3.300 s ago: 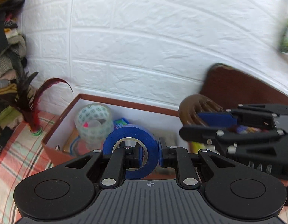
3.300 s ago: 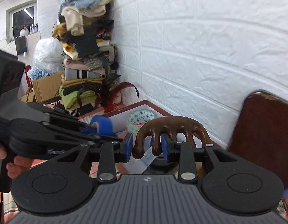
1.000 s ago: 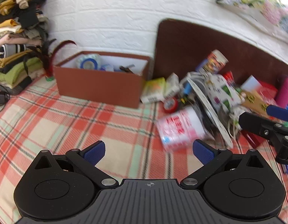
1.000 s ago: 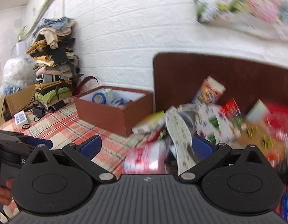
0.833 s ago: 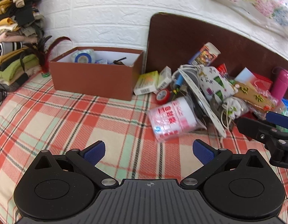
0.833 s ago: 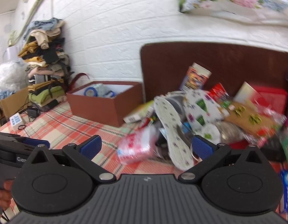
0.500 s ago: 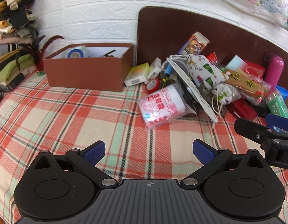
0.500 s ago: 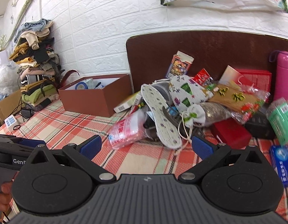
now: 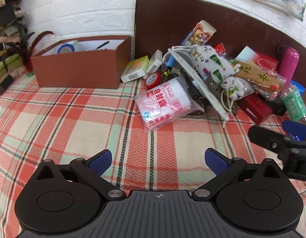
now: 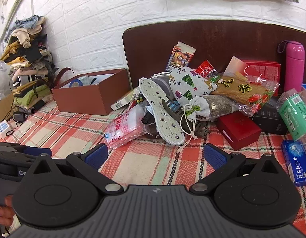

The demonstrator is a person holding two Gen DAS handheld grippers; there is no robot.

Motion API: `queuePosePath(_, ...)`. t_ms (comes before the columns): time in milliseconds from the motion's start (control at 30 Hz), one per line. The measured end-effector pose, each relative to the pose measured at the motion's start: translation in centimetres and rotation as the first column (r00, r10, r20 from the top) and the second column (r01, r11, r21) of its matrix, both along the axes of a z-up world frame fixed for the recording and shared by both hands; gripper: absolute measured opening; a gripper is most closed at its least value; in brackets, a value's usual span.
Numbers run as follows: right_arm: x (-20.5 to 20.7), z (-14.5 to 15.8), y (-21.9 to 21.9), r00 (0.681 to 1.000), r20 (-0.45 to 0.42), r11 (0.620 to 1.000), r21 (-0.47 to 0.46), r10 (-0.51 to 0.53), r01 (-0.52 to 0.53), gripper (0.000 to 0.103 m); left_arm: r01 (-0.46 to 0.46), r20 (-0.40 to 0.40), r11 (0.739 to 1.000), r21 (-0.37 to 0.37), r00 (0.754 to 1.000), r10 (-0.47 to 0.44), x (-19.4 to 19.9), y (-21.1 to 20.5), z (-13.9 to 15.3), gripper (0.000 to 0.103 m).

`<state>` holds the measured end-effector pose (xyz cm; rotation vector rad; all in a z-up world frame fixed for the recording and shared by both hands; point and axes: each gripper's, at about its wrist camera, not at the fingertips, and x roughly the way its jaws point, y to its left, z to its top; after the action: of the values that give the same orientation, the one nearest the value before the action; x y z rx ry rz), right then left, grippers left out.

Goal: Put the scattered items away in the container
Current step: 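Move the left tool toward the white resealable-bag roll in the pile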

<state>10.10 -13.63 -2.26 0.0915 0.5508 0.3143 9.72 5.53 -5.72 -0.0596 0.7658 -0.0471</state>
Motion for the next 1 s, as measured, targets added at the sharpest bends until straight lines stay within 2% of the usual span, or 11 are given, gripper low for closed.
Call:
queuePosePath(233, 3.5, -1.5, 1.2, 0.997, -0.061, 0.997, 0.069, 0.039, -0.035, 0.102, 0.019, -0.009, 1.0, -0.017, 1.0, -0.019, 3.8, 1.3, -1.8, 0.102)
queuePosePath(433, 7.0, -3.1, 2.5, 0.991, -0.12, 0.994, 0.099, 0.065, -0.054, 0.1, 0.022, -0.039, 0.999, -0.028, 0.999, -0.023, 7.5, 2.0, -3.2, 0.092)
queuePosePath(733, 10.8, -5.5, 3.1, 0.971, -0.218, 0.982, 0.181, 0.098, -0.058, 0.088, 0.084, -0.092, 0.993, -0.087, 0.992, -0.092, 11.0, 3.5, -4.9, 0.074)
queuePosePath(833, 11.0, -5.6, 2.9, 0.969, -0.227, 0.982, 0.179, 0.103, -0.062, 0.086, 0.079, -0.083, 0.993, -0.089, 0.993, -0.086, 11.3, 4.3, -4.5, 0.074)
queuePosePath(933, 10.6, -5.4, 2.7, 0.965, -0.233, 0.982, 0.171, 0.124, -0.085, 0.08, 0.068, -0.065, 0.99, -0.121, 0.995, -0.077, 11.2, 5.6, -3.8, 0.075)
queuePosePath(1000, 10.4, -5.5, 2.6, 0.957, -0.248, 0.976, 0.194, 0.148, -0.1, 0.078, 0.057, -0.053, 0.991, -0.122, 0.997, -0.064, 11.5, 6.1, -3.3, 0.077)
